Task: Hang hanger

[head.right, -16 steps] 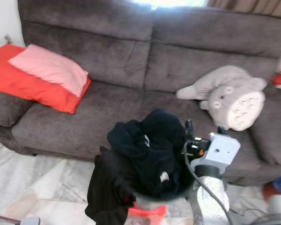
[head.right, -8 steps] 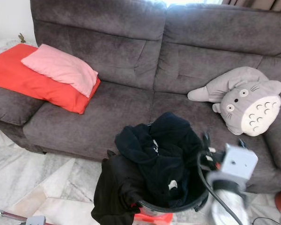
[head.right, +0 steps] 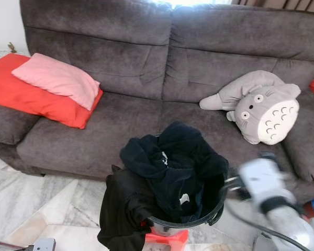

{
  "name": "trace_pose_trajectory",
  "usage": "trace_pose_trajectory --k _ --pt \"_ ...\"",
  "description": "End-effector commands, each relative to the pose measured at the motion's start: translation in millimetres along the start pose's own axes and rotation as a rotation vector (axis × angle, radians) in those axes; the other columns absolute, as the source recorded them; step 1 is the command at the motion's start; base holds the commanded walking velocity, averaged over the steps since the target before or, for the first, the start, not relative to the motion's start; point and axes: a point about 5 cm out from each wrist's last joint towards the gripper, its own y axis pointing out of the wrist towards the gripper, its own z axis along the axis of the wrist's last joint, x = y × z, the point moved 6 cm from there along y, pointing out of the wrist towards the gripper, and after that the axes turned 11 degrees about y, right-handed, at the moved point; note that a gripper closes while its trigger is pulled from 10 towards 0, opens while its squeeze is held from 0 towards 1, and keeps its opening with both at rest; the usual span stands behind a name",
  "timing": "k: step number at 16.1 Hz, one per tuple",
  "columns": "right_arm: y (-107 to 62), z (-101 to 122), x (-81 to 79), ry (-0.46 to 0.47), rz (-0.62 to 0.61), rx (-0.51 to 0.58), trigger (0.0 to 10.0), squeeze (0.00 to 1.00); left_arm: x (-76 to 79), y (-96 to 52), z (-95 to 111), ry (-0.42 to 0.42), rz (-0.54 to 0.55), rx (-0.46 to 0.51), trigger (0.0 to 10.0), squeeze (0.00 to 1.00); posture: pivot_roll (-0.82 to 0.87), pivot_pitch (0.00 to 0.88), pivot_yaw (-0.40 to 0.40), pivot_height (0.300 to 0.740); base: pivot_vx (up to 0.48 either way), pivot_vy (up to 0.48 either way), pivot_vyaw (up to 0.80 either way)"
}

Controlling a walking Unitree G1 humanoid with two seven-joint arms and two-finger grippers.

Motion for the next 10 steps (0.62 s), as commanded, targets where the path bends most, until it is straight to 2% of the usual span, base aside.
trace_pose_trajectory --k 1,2,3,4,6,10 --pt "-1.6 -2.2 -12.2 0.04 0.083 -0.035 10.0 0.0 1.6 -3.6 -16.4 0.0 -0.011 -0.058 10.0 0.0 -0.15 0.137 -0.048 0.74 0.0 0.0 0.0" --pt "-1.8 -4.8 -21.4 0.111 0.177 -0.066 10.0 0.0 1.4 -4.4 -19.3 -0.002 -0.014 -0.068 10.0 0.0 -0.15 0.135 -0.046 0.74 0.0 0.0 0.0" --pt "-3.2 -8.5 -28.0 0.117 0.241 -0.091 10.0 0.0 1.6 -4.9 -21.2 -0.003 -0.017 -0.075 10.0 0.0 -0.15 0.135 -0.046 0.74 0.0 0.0 0.0" --pt "-4.4 -17.6 -32.1 0.043 0.29 -0.132 10.0 0.0 1.3 -5.6 -23.6 -0.003 -0.019 -0.083 10.0 0.0 -0.15 0.135 -0.045 0.74 0.0 0.0 0.0" --pt "-0.6 -22.0 -33.5 0.019 0.332 -0.177 10.0 0.0 0.8 -6.3 -26.0 -0.005 -0.024 -0.093 10.0 0.0 -0.15 0.13 -0.045 0.74 0.0 0.0 0.0" --pt "7.5 -31.8 -26.1 -0.108 0.338 -0.228 10.0 0.0 2.3 -6.8 -28.6 -0.002 -0.036 -0.106 10.0 0.0 -0.14 0.12 -0.038 0.74 0.0 0.0 0.0"
